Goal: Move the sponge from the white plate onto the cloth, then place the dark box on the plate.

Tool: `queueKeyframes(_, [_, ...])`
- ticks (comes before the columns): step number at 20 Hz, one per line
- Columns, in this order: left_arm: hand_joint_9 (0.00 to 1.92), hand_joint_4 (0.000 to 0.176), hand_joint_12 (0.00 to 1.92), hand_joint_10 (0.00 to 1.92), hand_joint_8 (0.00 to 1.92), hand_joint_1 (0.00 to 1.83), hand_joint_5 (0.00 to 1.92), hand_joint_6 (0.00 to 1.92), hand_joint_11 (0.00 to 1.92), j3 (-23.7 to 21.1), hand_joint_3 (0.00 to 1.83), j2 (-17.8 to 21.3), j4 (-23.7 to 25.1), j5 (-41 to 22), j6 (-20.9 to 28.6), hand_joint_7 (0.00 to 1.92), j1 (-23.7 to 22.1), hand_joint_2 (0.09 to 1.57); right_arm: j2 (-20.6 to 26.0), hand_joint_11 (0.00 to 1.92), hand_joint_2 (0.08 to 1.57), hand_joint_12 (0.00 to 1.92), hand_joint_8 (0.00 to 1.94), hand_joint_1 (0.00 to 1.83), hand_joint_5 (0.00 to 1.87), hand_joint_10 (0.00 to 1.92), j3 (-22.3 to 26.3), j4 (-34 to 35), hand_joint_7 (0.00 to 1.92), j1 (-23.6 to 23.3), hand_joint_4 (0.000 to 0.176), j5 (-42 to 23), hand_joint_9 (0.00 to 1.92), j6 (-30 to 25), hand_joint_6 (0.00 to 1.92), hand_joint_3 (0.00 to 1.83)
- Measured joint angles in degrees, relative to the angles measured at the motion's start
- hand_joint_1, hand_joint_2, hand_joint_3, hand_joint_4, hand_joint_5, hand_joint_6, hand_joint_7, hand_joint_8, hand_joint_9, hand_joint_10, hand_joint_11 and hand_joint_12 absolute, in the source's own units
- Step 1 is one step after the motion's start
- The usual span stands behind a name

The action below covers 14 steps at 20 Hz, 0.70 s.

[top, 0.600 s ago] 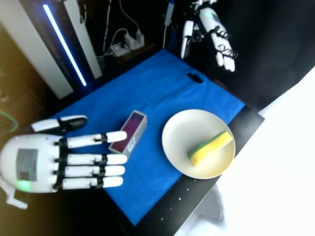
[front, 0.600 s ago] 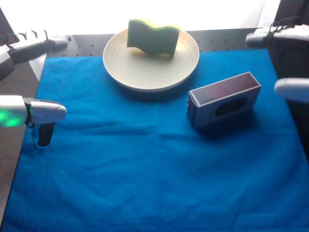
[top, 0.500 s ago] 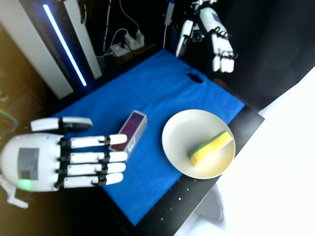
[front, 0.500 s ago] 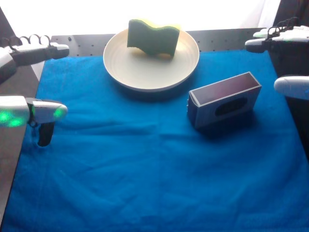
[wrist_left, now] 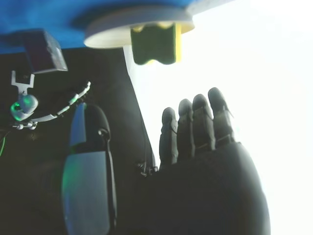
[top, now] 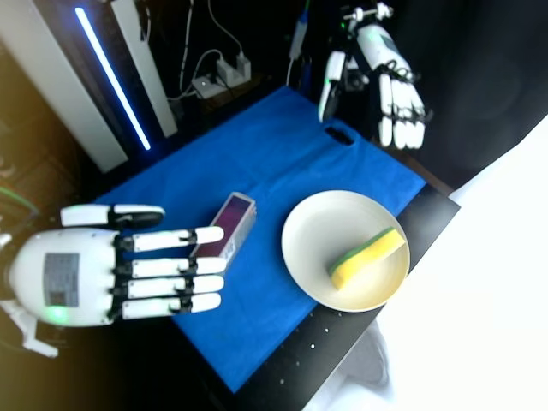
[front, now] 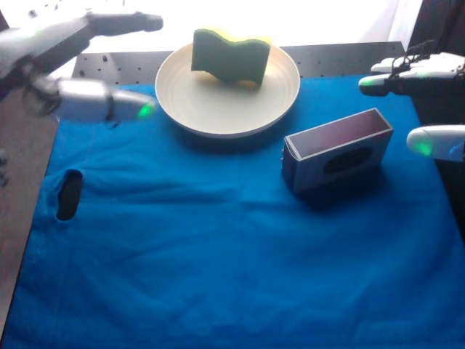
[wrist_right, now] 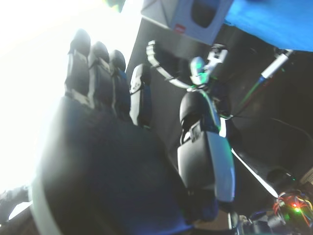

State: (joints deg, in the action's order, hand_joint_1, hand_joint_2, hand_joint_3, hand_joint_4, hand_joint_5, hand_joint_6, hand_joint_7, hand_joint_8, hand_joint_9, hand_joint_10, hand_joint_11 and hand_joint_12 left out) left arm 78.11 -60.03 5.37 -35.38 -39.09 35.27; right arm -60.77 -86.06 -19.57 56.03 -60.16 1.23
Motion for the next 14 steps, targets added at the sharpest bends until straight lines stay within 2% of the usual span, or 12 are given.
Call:
queueKeyframes(1, [0.24,0.094,0.64,0.01,0.0,0.84,0.36,0.0,0.0,1.9,0.0,-1.4,2.4,3.1,0.0,0.28,-2.8,0.98,0.0,0.03,1.27,0.26,0.0,0.33,0.22,0.0,0.0,-0.3,0.13,0.0,0.136,0.0,0.1,0.0,0.0,0.0])
queueKeyframes(3, [0.3,0.092,0.78,0.01,0.0,0.85,0.39,0.0,0.0,7.3,0.0,-5.4,4.3,8.3,0.0,0.33,-7.9,0.96,0.0,0.0,1.21,0.18,0.0,0.4,0.08,0.0,0.0,-1.7,0.04,0.0,0.159,-0.1,0.02,0.0,0.0,0.0])
queueKeyframes(4, [0.35,0.077,0.8,0.01,0.0,0.8,0.42,0.0,0.04,9.4,0.0,-7.0,5.3,10.8,0.0,0.38,-9.0,0.95,0.0,0.0,1.15,0.12,0.0,0.43,0.02,0.0,0.0,-2.1,0.01,0.0,0.173,-0.3,0.0,0.0,0.0,0.0])
queueKeyframes(5, [0.35,0.089,0.8,0.0,0.0,0.76,0.42,0.0,0.04,11.2,0.0,-8.5,6.0,13.3,0.0,0.38,-9.4,0.95,0.0,0.0,1.12,0.06,0.0,0.47,0.0,0.0,0.0,-2.2,0.0,0.0,0.175,-0.5,0.0,0.0,0.0,0.0])
queueKeyframes(6, [0.36,0.072,0.81,0.01,0.0,0.76,0.43,0.0,0.04,12.9,0.0,-9.9,7.0,16.3,0.0,0.39,-10.1,0.95,0.0,0.0,1.1,0.05,0.0,0.46,0.0,0.0,0.1,-2.1,0.0,0.0,0.17,-1.1,0.0,0.0,0.0,0.0])
queueKeyframes(7, [0.36,0.053,0.85,0.0,0.0,0.77,0.44,0.0,0.01,14.8,0.0,-11.8,8.1,19.2,0.0,0.39,-11.0,0.96,-0.2,0.0,1.09,0.04,0.0,0.46,0.0,0.0,0.2,-2.2,0.0,0.0,0.153,-1.7,0.0,0.0,0.0,0.0])
queueKeyframes(8, [0.33,0.063,0.78,0.0,0.0,0.77,0.44,0.0,0.0,16.5,0.0,-13.4,8.8,20.9,-0.1,0.38,-12.0,0.96,-0.3,0.0,1.09,0.04,0.0,0.5,0.0,0.0,0.2,-2.5,0.0,-0.1,0.141,-2.3,0.0,0.0,0.0,0.0])
queueKeyframes(9, [0.34,0.065,0.78,0.01,0.01,0.79,0.44,0.0,0.01,18.2,0.0,-14.8,9.9,22.1,-0.1,0.39,-13.2,0.96,-0.5,0.0,1.08,0.03,0.0,0.52,0.0,0.0,0.1,-2.9,0.0,-0.2,0.139,-2.7,0.0,0.0,0.0,0.0])
queueKeyframes(10, [0.38,0.079,0.8,0.02,0.01,0.76,0.43,0.0,0.06,20.3,0.01,-16.6,11.2,23.1,0.0,0.4,-14.6,0.98,-0.9,0.0,1.08,0.01,0.0,0.54,0.0,0.0,0.0,-3.5,0.0,-0.6,0.146,-2.7,0.0,0.0,0.0,0.0])
queueKeyframes(12, [0.52,0.048,0.84,0.02,0.0,0.81,0.46,0.0,0.17,23.4,0.0,-19.6,13.8,25.1,-0.1,0.53,-16.5,0.98,-1.6,0.0,1.08,0.0,0.0,0.58,0.01,0.0,-0.3,-4.1,0.0,-1.2,0.129,-2.6,0.0,-0.1,0.0,0.0])
queueKeyframes(13, [0.56,0.042,0.85,0.02,0.0,0.79,0.45,0.0,0.2,24.8,0.0,-21.2,15.1,26.1,-0.1,0.54,-17.2,0.99,-1.9,0.0,1.08,0.0,0.0,0.6,0.02,0.0,-0.4,-4.3,0.0,-1.6,0.125,-2.5,0.0,-0.1,0.01,0.0])
queueKeyframes(14, [0.55,0.052,0.84,0.01,0.0,0.8,0.43,0.0,0.19,26.2,0.01,-23.1,16.3,27.3,0.0,0.52,-17.4,1.0,-2.1,0.0,1.09,0.0,0.0,0.6,0.01,0.0,-0.7,-5.0,0.0,-2.3,0.11,-2.6,0.0,-0.1,0.0,0.0])
